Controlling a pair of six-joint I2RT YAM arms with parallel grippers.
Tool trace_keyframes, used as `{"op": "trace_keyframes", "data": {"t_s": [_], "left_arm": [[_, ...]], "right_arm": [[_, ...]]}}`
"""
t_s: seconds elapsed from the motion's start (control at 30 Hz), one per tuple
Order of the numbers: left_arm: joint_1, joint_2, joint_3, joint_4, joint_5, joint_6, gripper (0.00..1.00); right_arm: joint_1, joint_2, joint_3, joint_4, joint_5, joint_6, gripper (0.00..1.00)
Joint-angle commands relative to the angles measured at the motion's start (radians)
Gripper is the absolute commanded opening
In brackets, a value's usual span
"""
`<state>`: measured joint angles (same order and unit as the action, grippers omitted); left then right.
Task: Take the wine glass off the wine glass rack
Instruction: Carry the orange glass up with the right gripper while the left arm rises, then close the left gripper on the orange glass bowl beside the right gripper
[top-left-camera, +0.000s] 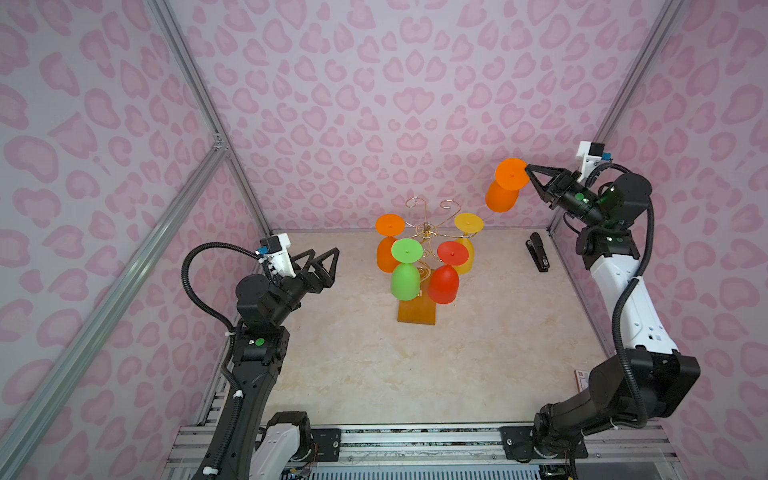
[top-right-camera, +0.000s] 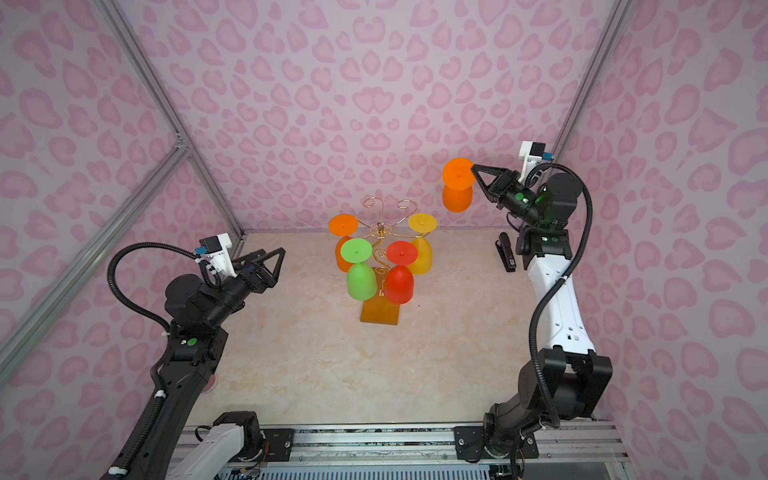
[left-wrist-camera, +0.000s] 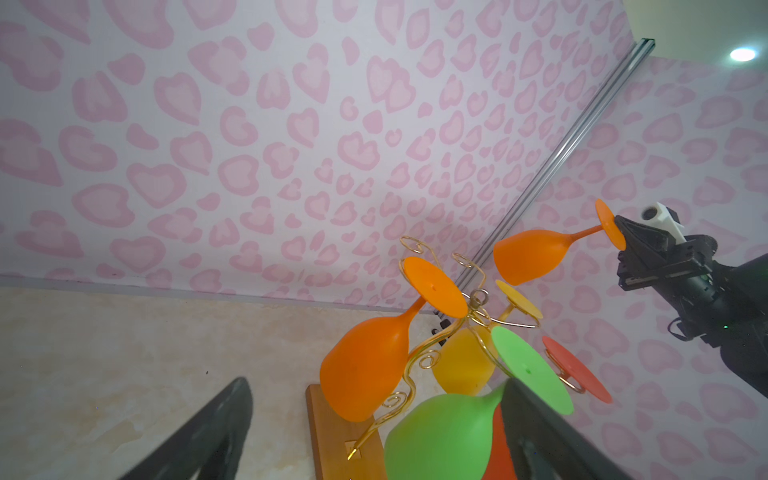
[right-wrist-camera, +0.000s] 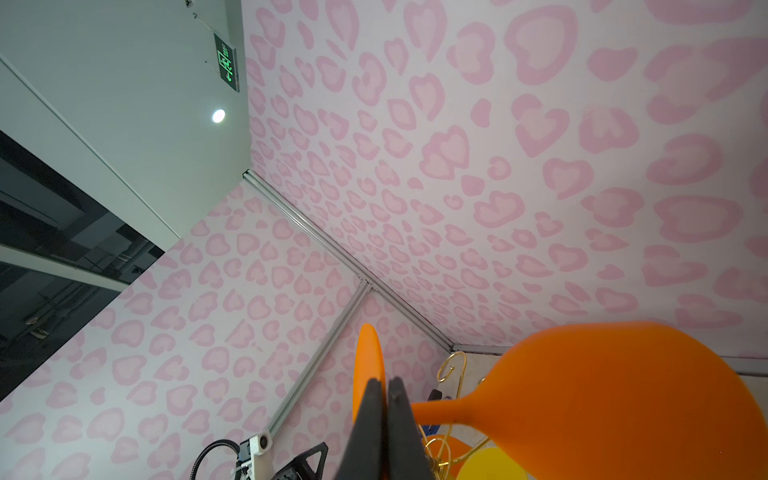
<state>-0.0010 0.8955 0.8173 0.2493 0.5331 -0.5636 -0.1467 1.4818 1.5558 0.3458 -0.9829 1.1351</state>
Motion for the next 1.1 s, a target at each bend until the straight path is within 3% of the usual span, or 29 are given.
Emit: {"op": "trace_keyframes", "data": {"t_s": [0.0, 0.23, 0.6, 0.7, 0.9, 1.07], "left_arm": [[-0.011, 0.028, 0.039, 0.081, 0.064, -0.052, 0.95], [-0.106, 0.188, 0.180, 0.285, 0.261, -0.127, 0.92], [-0.204, 0.481, 0.398, 0.612, 0.462, -0.244, 0.89], [-0.206, 0.560, 0.427, 0.784, 0.513, -0.338, 0.87], [-0.208, 0.730, 0.517, 1.306, 0.570, -0.711, 0.81], [-0.233, 0.789, 0.590, 1.345, 0.607, -0.760, 0.78]], "right_arm": [[0.010, -0.047, -0.056, 0.176, 0.001, 0.086, 0.00], [0.156, -0.110, -0.165, 0.543, -0.010, 0.297, 0.00], [0.406, -0.147, -0.164, 0.807, -0.004, 0.384, 0.00], [0.433, -0.139, -0.177, 0.865, -0.001, 0.411, 0.00], [0.441, -0.086, -0.198, 1.061, 0.028, 0.534, 0.00], [0.441, -0.027, -0.189, 1.172, 0.056, 0.621, 0.00]]}}
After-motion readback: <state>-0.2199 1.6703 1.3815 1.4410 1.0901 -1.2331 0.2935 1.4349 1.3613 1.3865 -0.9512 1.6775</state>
